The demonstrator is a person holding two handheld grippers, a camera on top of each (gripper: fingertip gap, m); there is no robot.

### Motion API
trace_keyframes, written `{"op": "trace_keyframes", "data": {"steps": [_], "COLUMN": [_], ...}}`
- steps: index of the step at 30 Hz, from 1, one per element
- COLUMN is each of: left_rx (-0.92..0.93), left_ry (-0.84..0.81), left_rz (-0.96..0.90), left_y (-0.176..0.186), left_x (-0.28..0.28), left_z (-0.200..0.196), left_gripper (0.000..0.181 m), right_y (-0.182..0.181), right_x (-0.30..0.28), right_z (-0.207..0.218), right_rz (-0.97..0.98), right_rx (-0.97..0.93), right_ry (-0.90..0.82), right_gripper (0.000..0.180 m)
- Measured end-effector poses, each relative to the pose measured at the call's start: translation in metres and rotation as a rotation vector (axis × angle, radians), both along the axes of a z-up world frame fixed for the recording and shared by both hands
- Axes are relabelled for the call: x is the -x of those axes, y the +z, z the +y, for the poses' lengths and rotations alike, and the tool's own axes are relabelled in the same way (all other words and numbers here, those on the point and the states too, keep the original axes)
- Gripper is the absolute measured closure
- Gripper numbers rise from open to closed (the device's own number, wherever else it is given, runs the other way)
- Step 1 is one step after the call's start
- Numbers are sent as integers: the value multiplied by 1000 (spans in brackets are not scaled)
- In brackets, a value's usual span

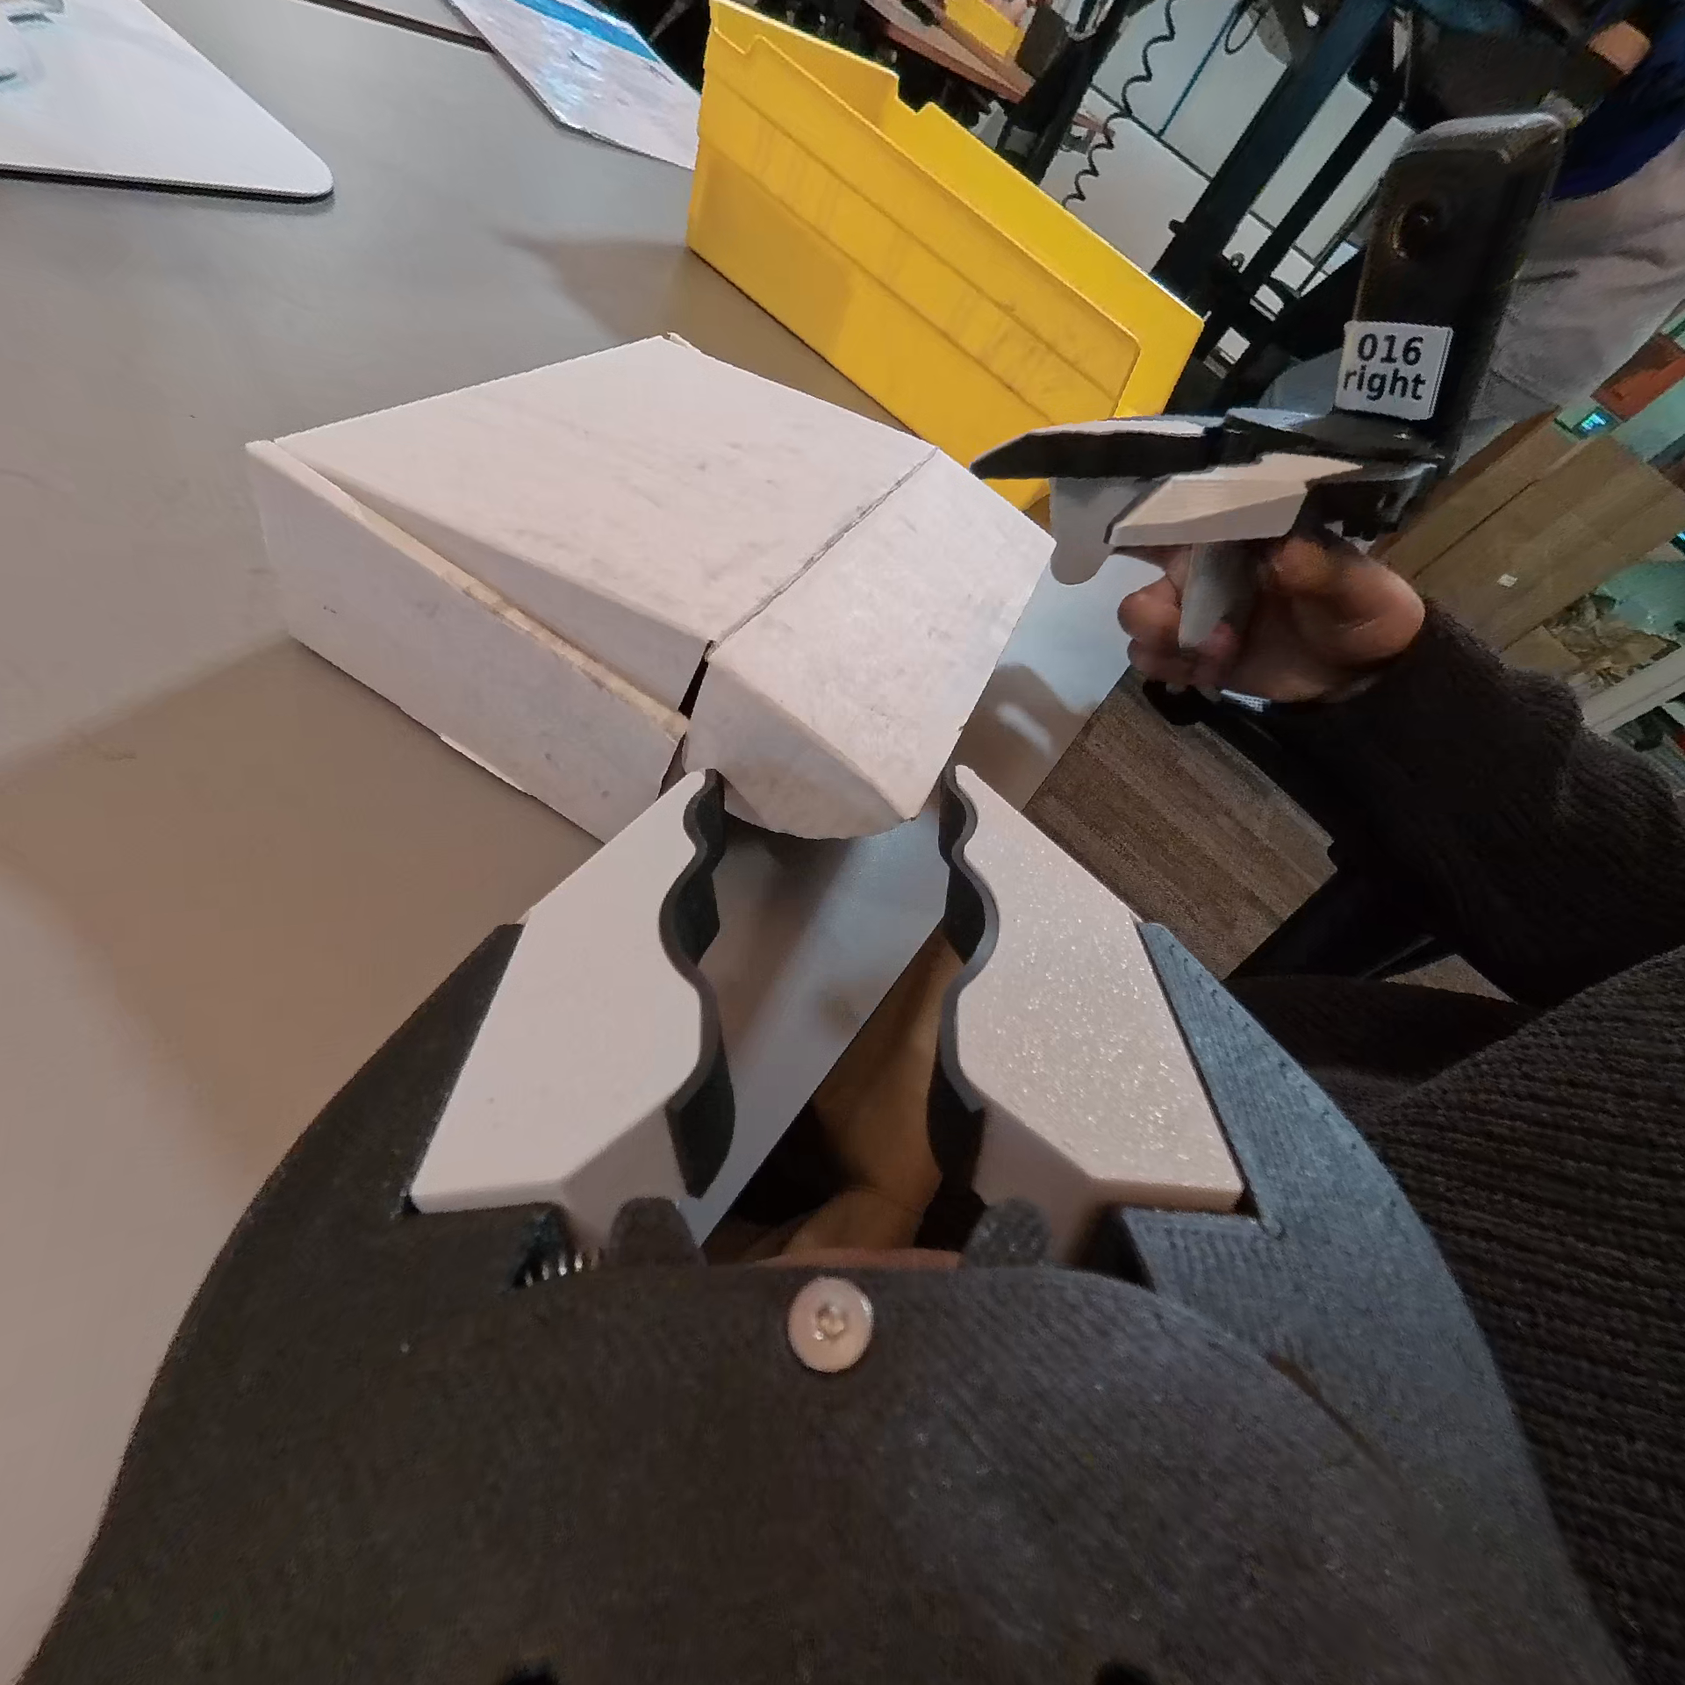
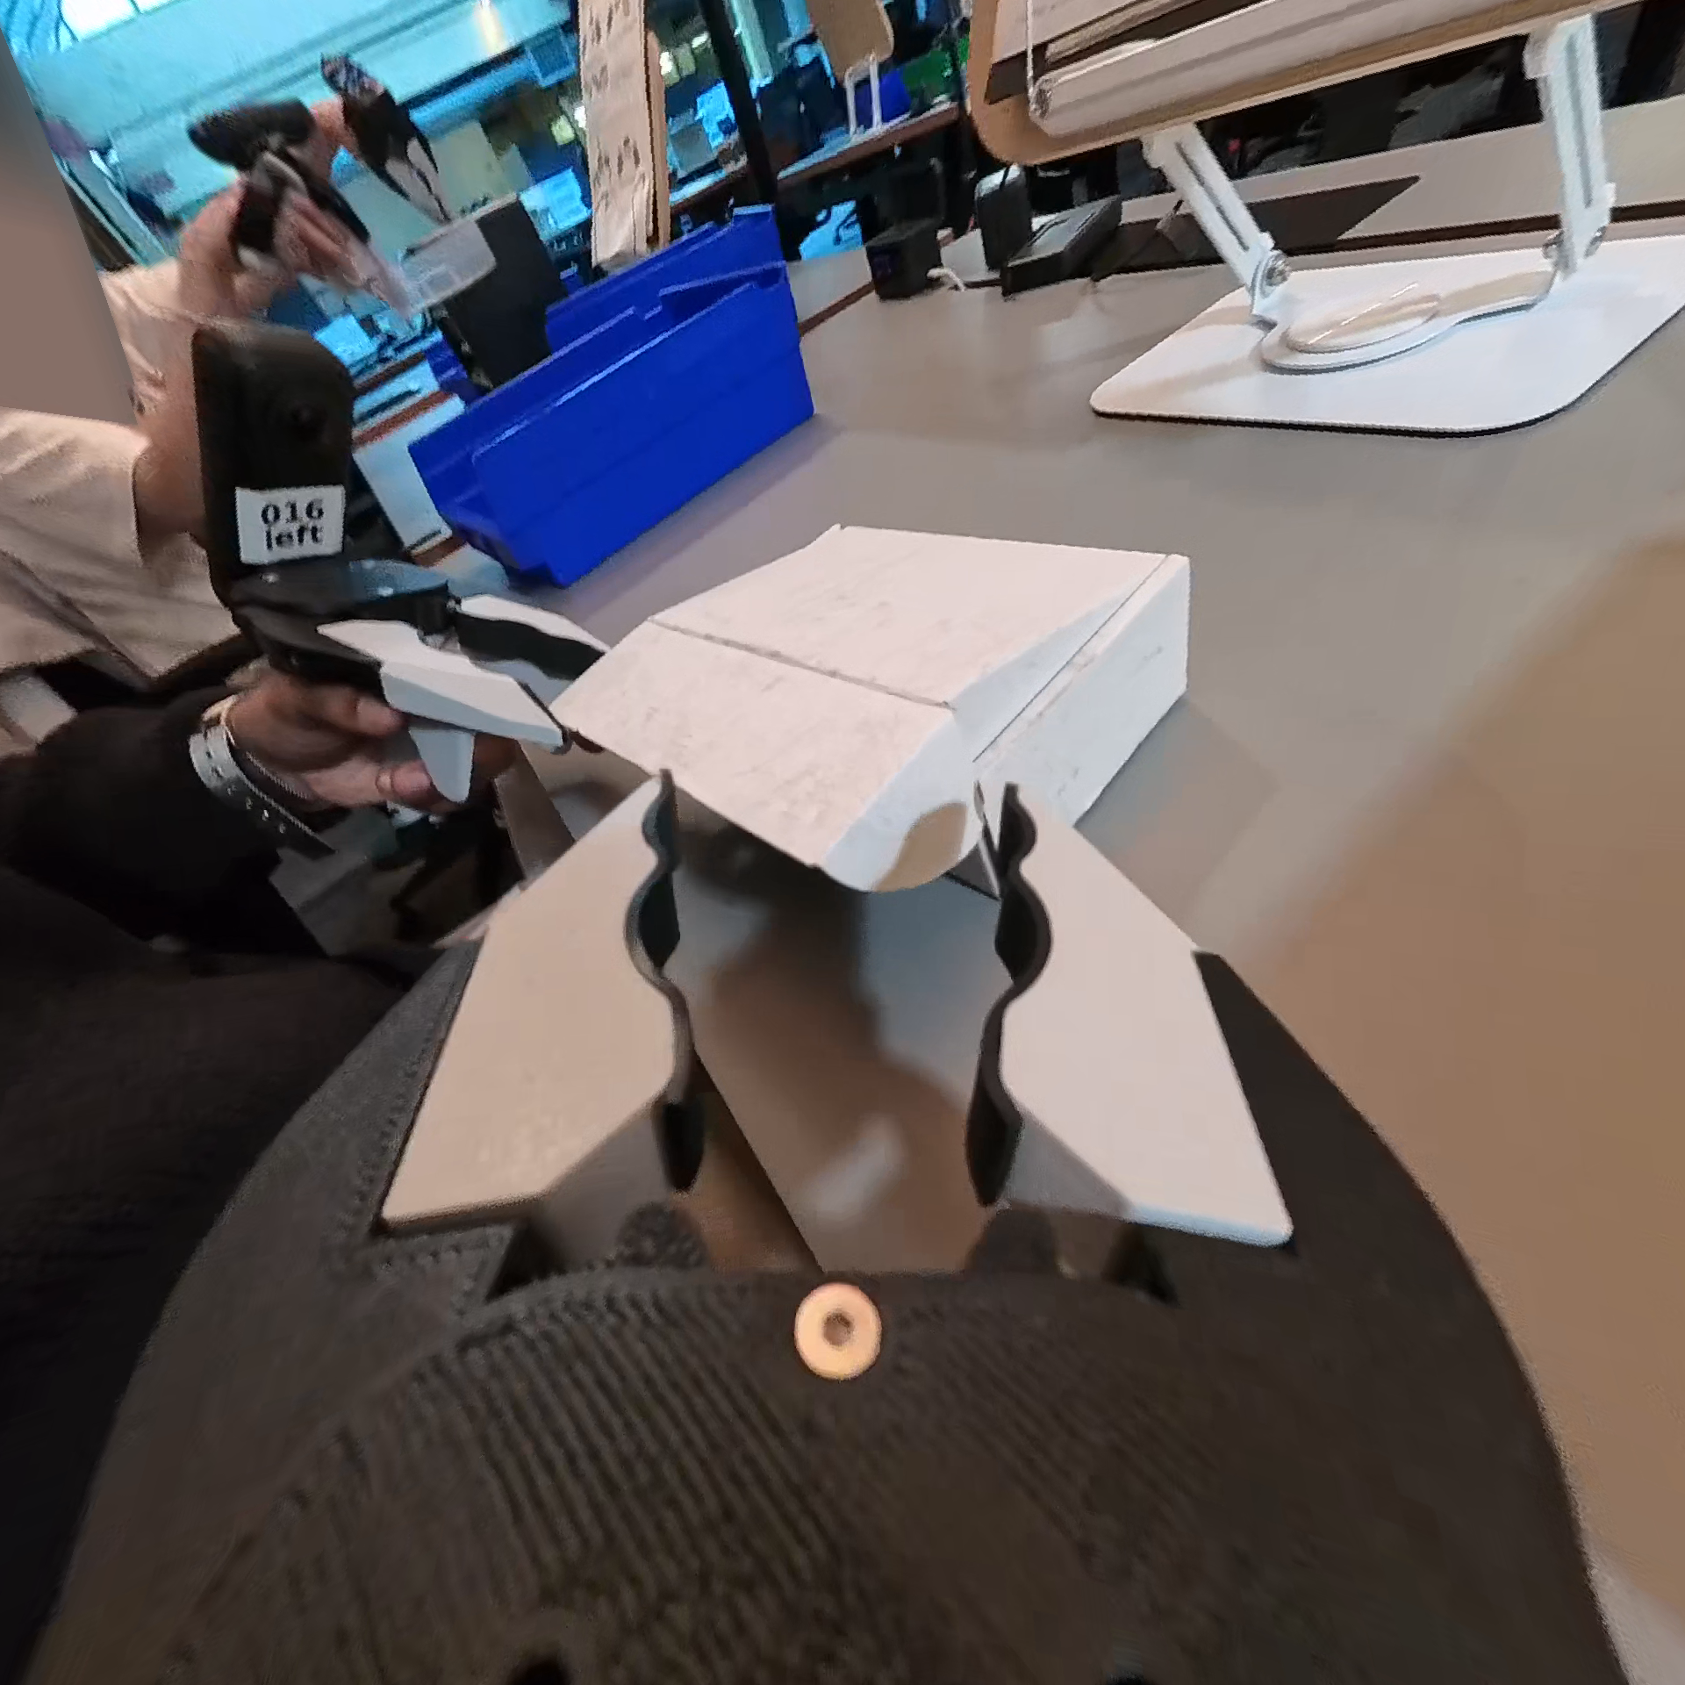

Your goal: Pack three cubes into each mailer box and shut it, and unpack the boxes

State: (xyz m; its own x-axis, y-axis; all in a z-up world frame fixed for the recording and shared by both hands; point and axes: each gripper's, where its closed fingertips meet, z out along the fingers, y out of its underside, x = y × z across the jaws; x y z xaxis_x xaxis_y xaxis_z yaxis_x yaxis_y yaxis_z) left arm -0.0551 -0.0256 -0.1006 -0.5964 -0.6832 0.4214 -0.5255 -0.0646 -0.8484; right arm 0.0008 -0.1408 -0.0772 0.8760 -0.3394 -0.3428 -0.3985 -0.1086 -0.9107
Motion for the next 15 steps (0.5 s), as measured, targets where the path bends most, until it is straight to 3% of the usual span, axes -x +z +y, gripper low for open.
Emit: {"op": "trace_keyframes", "data": {"steps": [7,15], "left_rx": [4,79], "left_ry": [4,61], "left_rz": [5,47], "left_y": [0,4], "left_x": [-1,-10], "left_z": [3,23], "left_gripper": [136,140], "right_y": [-7,-16], "right_x": [9,27], "right_z": [17,28], "right_rz": [78,-53], "right_rx": [-7,142], "right_ry": [17,39], "right_gripper": [112,116]}}
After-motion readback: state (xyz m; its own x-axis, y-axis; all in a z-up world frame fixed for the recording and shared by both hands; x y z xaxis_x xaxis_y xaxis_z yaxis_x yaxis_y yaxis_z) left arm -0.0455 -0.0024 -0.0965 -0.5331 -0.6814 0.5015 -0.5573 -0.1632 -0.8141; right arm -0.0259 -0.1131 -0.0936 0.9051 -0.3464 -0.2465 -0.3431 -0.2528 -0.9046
